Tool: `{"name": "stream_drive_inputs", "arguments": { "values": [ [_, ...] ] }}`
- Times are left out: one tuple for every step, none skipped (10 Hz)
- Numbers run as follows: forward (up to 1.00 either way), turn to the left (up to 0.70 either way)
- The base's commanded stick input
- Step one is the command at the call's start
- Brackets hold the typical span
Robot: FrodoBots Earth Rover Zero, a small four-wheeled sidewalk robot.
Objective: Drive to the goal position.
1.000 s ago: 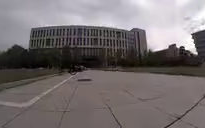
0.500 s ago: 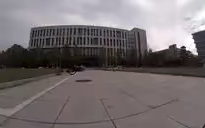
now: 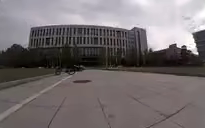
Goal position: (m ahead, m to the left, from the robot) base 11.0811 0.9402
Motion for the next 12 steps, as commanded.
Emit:
{"name": "stream_drive_inputs", "arguments": {
  "values": [
    [0.70,0.00],
    [0.70,0.00],
    [0.70,0.00],
    [0.70,0.00],
    [0.70,0.00],
    [0.70,0.00],
    [0.70,0.00],
    [0.70,0.00],
    [0.70,0.00],
    [0.70,0.00],
    [0.70,0.00],
    [0.70,0.00]
  ]
}}
